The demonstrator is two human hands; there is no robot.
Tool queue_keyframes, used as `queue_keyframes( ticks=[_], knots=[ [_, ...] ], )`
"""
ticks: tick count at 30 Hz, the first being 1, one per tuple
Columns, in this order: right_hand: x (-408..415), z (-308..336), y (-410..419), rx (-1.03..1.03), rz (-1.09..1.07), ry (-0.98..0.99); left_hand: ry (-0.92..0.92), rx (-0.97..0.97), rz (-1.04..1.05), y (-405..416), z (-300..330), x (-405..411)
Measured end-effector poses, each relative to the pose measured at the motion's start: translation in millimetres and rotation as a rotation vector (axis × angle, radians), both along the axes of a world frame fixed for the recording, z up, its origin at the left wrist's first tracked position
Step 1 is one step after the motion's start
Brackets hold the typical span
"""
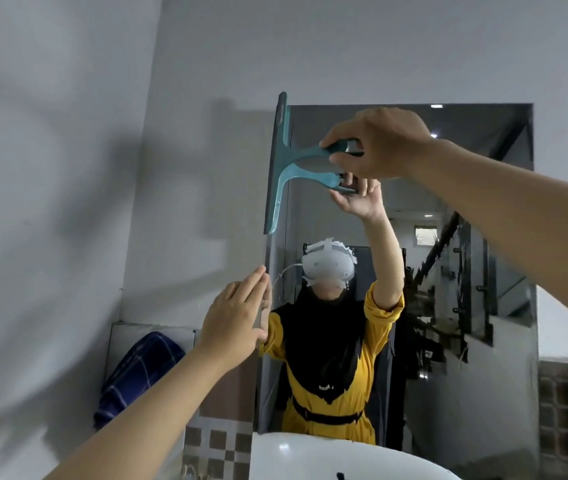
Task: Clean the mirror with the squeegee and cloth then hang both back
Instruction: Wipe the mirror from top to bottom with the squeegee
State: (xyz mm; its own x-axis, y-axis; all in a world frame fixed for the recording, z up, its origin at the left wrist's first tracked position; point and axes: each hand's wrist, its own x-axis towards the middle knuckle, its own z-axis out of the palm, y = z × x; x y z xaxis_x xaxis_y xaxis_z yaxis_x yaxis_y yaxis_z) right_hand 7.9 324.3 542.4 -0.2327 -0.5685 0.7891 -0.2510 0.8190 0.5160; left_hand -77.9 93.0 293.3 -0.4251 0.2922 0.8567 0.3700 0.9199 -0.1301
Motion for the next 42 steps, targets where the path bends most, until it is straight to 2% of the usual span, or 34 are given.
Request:
queue_keyframes(
  ticks=[8,18,31,38,42],
  knots=[
    [18.2,7.3,51.6,-0.036,-0.076,-0.061,0.079,-0.011,0.053,3.8,-1.2,0.3],
    [36.9,-7.3,113.5,-0.127,-0.111,-0.060,0.007,0.024,0.087,7.5,0.6,5.3],
    [59.9,-49.7,224.0,-0.416,-0.130,-0.016,0.021,0.048,0.127,13.6,-1.0,14.0],
    [40.1,-88.5,235.6,-0.555,-0.045,-0.014,0.124,-0.061,0.223,11.7,-4.4,13.5],
    [37.2,-100.8,229.0,-0.581,-0.081,-0.019,0.132,-0.078,0.221,7.8,-3.8,9.4]
  ],
)
